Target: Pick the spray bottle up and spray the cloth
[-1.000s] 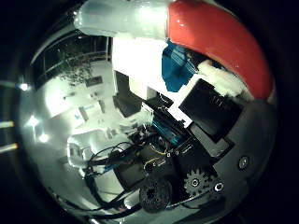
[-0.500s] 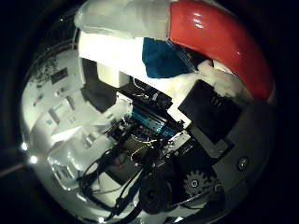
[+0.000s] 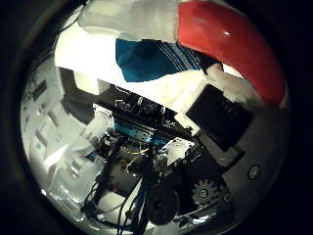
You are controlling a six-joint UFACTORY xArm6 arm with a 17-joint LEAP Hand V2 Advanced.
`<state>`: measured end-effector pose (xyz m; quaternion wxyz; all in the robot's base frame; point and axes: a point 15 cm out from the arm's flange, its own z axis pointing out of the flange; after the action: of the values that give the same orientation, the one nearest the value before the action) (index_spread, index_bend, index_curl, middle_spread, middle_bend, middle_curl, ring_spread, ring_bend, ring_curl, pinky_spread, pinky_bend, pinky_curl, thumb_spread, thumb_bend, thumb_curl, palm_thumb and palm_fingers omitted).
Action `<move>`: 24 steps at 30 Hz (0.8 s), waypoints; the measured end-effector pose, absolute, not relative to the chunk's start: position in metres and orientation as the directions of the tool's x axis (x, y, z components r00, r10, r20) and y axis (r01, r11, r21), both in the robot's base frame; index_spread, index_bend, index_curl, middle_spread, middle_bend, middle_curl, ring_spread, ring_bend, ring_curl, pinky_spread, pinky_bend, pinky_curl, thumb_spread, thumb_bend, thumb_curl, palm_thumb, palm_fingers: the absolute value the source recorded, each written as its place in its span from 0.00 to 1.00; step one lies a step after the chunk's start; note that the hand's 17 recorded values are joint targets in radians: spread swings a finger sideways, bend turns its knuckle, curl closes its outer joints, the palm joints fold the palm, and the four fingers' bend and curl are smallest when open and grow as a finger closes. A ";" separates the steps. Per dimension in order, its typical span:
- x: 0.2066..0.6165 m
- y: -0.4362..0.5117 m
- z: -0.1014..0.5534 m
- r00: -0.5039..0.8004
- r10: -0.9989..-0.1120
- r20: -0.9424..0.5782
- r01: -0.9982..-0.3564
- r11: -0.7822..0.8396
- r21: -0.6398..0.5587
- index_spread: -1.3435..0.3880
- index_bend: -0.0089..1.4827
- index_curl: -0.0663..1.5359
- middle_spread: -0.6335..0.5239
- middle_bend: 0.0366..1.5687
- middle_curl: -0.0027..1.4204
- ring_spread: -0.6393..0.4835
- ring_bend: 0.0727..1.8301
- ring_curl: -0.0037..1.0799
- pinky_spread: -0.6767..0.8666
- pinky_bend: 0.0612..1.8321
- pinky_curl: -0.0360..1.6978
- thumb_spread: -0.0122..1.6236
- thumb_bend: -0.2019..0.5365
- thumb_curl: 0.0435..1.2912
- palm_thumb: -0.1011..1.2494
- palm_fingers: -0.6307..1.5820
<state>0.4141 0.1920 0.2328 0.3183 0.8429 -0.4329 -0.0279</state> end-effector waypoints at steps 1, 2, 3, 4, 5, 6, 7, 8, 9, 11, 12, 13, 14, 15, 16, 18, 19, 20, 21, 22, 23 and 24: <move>0.414 0.192 0.232 0.623 -0.748 0.230 -0.712 -0.421 0.562 0.67 0.78 0.47 0.47 0.85 0.41 0.44 0.79 0.51 0.29 0.55 0.69 0.50 0.25 0.67 0.82 0.84; 0.413 0.194 0.232 0.625 -0.746 0.231 -0.712 -0.423 0.561 0.67 0.78 0.47 0.47 0.85 0.41 0.44 0.79 0.51 0.29 0.55 0.69 0.50 0.25 0.67 0.82 0.84; 0.413 0.194 0.232 0.625 -0.746 0.231 -0.712 -0.423 0.561 0.67 0.78 0.47 0.47 0.85 0.41 0.44 0.79 0.51 0.29 0.55 0.69 0.50 0.25 0.67 0.82 0.84; 0.413 0.193 0.232 0.624 -0.746 0.231 -0.712 -0.422 0.561 0.67 0.78 0.47 0.47 0.85 0.41 0.44 0.79 0.51 0.29 0.55 0.69 0.50 0.25 0.67 0.82 0.84; 0.414 0.193 0.232 0.623 -0.748 0.231 -0.713 -0.421 0.561 0.67 0.78 0.47 0.47 0.85 0.41 0.44 0.79 0.51 0.29 0.55 0.69 0.50 0.25 0.67 0.82 0.84; 0.414 0.192 0.232 0.622 -0.748 0.231 -0.714 -0.420 0.561 0.67 0.78 0.46 0.47 0.85 0.41 0.44 0.79 0.51 0.29 0.55 0.69 0.50 0.25 0.67 0.82 0.84; 0.414 0.191 0.231 0.621 -0.749 0.231 -0.714 -0.418 0.562 0.67 0.78 0.46 0.47 0.85 0.41 0.44 0.79 0.51 0.29 0.56 0.69 0.50 0.25 0.66 0.82 0.84; 0.415 0.190 0.232 0.619 -0.751 0.231 -0.715 -0.417 0.561 0.67 0.78 0.46 0.47 0.85 0.41 0.44 0.79 0.51 0.29 0.55 0.69 0.50 0.25 0.66 0.82 0.84; 0.415 0.189 0.232 0.617 -0.752 0.231 -0.716 -0.415 0.561 0.67 0.78 0.46 0.47 0.85 0.41 0.44 0.79 0.51 0.29 0.55 0.69 0.50 0.25 0.66 0.82 0.84; 0.416 0.188 0.233 0.614 -0.754 0.231 -0.718 -0.414 0.559 0.67 0.78 0.46 0.47 0.85 0.41 0.44 0.79 0.51 0.29 0.55 0.69 0.50 0.25 0.66 0.82 0.84; 0.416 0.188 0.233 0.614 -0.755 0.230 -0.719 -0.414 0.558 0.67 0.78 0.46 0.47 0.85 0.41 0.44 0.79 0.51 0.29 0.55 0.69 0.50 0.25 0.66 0.82 0.84; 0.416 0.188 0.234 0.614 -0.755 0.230 -0.719 -0.415 0.557 0.67 0.78 0.46 0.47 0.85 0.41 0.44 0.79 0.51 0.29 0.55 0.69 0.50 0.25 0.66 0.82 0.84; 0.416 0.187 0.236 0.613 -0.756 0.229 -0.721 -0.416 0.554 0.67 0.78 0.46 0.47 0.85 0.41 0.44 0.79 0.51 0.29 0.55 0.69 0.50 0.25 0.66 0.82 0.84; 0.417 0.187 0.239 0.613 -0.756 0.228 -0.722 -0.420 0.550 0.67 0.78 0.46 0.47 0.85 0.41 0.44 0.79 0.51 0.29 0.55 0.69 0.50 0.25 0.66 0.82 0.84; 0.417 0.188 0.241 0.614 -0.756 0.227 -0.724 -0.425 0.544 0.67 0.78 0.46 0.47 0.85 0.41 0.44 0.79 0.51 0.29 0.55 0.69 0.50 0.25 0.66 0.82 0.84; 0.417 0.189 0.249 0.614 -0.757 0.224 -0.730 -0.435 0.527 0.67 0.78 0.46 0.47 0.85 0.41 0.44 0.79 0.51 0.29 0.55 0.69 0.50 0.25 0.66 0.82 0.84; 0.418 0.192 0.252 0.613 -0.759 0.220 -0.734 -0.443 0.515 0.67 0.78 0.46 0.47 0.85 0.41 0.44 0.79 0.51 0.29 0.55 0.69 0.50 0.25 0.66 0.82 0.84; 0.417 0.194 0.255 0.614 -0.759 0.216 -0.735 -0.451 0.506 0.67 0.78 0.46 0.47 0.85 0.41 0.44 0.79 0.51 0.29 0.55 0.69 0.50 0.25 0.66 0.82 0.84; 0.417 0.196 0.258 0.617 -0.758 0.214 -0.735 -0.457 0.500 0.67 0.78 0.46 0.47 0.85 0.41 0.44 0.79 0.51 0.29 0.55 0.69 0.50 0.25 0.66 0.82 0.84; 0.416 0.199 0.260 0.622 -0.754 0.211 -0.733 -0.466 0.494 0.67 0.78 0.46 0.47 0.85 0.41 0.44 0.79 0.51 0.29 0.55 0.69 0.50 0.25 0.66 0.82 0.84; 0.414 0.204 0.262 0.628 -0.752 0.202 -0.730 -0.478 0.488 0.67 0.78 0.46 0.47 0.85 0.41 0.44 0.79 0.51 0.29 0.55 0.69 0.50 0.25 0.66 0.82 0.84; 0.412 0.210 0.265 0.633 -0.752 0.185 -0.727 -0.495 0.476 0.67 0.78 0.46 0.47 0.85 0.41 0.44 0.79 0.51 0.29 0.55 0.69 0.50 0.25 0.66 0.82 0.84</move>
<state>0.4117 0.2102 0.2646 0.2636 0.8642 -0.4279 -0.0234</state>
